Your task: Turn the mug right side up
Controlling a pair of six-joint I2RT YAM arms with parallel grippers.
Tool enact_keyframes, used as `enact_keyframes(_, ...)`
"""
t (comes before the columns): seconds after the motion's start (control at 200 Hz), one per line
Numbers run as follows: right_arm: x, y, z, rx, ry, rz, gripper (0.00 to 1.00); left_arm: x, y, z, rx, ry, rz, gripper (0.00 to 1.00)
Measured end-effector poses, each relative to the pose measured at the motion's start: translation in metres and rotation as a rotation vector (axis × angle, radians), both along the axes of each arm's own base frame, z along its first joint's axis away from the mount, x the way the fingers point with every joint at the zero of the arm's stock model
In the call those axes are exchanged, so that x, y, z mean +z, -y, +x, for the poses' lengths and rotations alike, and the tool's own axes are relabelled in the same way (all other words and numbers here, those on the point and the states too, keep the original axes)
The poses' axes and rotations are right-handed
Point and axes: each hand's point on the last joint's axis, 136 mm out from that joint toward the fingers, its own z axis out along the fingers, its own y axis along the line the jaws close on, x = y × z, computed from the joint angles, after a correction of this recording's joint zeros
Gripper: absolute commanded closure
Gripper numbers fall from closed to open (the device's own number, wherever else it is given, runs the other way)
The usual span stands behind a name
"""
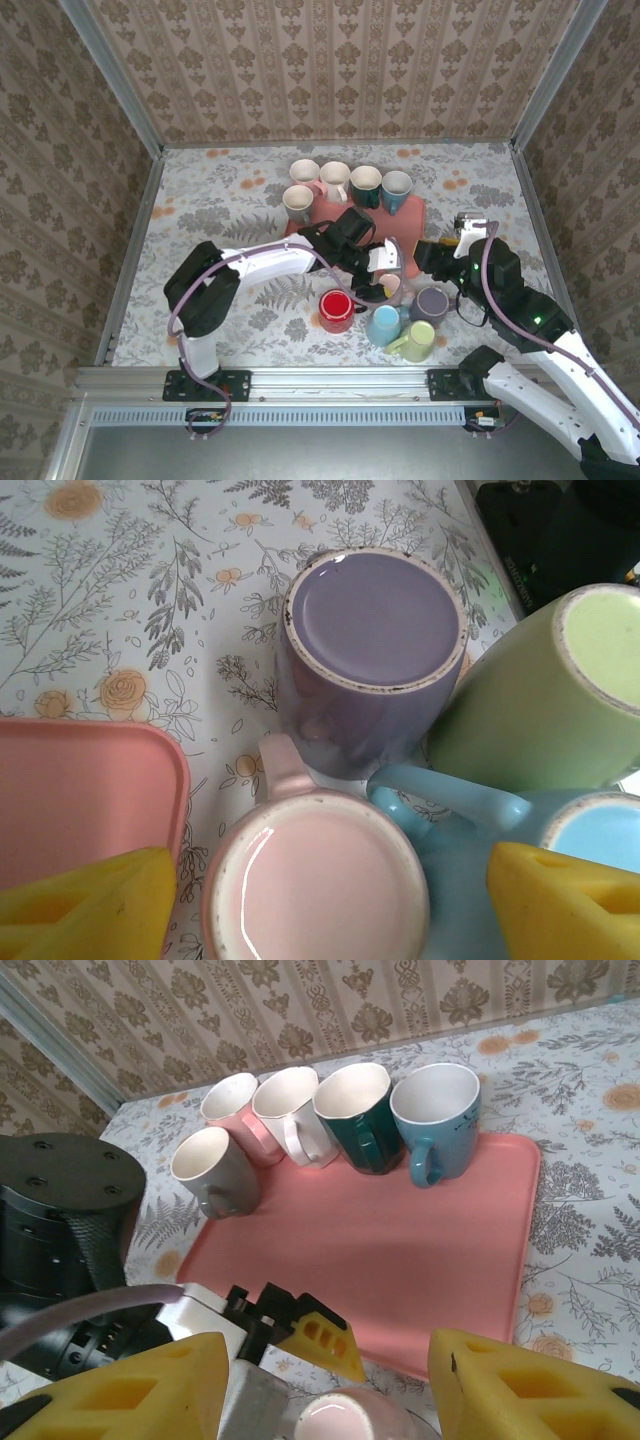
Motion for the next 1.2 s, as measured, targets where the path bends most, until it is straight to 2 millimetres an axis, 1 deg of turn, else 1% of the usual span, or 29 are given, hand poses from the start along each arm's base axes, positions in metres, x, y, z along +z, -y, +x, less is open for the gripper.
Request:
enact_keyframes(0.085,0.000,0.000,0.000,0.001,-0.001,0.001,0.44,-0.007,0.002,0.001,0.003,0.004,0.016,0.18)
enact_keyframes(0.255,0.000,0.000,0.000,0.003,-0.002,0.002,0.44,-0.008,0.003,0.007,0.021,0.029,0.026,0.18)
enact_keyframes(0.425,-0.005,0.000,0.000,0.000,-0.010,-0.002,0.44,-0.019,0.003,0.011,0.030,0.039,0.052,0.18)
enact_keyframes(0.605,-0.008,-0.001,0.001,0.005,-0.018,-0.002,0.44,-0.038,0.003,0.014,0.034,0.034,0.096,0.22)
enact_keyframes(0.69,-0.010,-0.001,0.001,0.008,-0.022,-0.002,0.44,-0.038,0.003,0.015,0.033,0.040,0.095,0.24)
enact_keyframes(0.77,-0.012,-0.002,0.001,0.011,-0.029,0.001,0.44,-0.037,0.004,0.015,0.034,0.043,0.096,0.29)
enact_keyframes(0.94,-0.016,-0.002,0.000,0.010,-0.040,0.006,0.44,-0.036,0.004,0.017,0.032,0.055,0.096,0.46)
enact_keyframes(1.075,-0.016,-0.002,0.001,0.010,-0.040,0.007,0.44,-0.035,0.002,0.018,0.035,0.062,0.101,0.61)
enact_keyframes(1.2,-0.016,-0.002,0.000,0.010,-0.041,0.010,0.44,-0.030,-0.008,0.022,0.056,0.082,0.131,0.63)
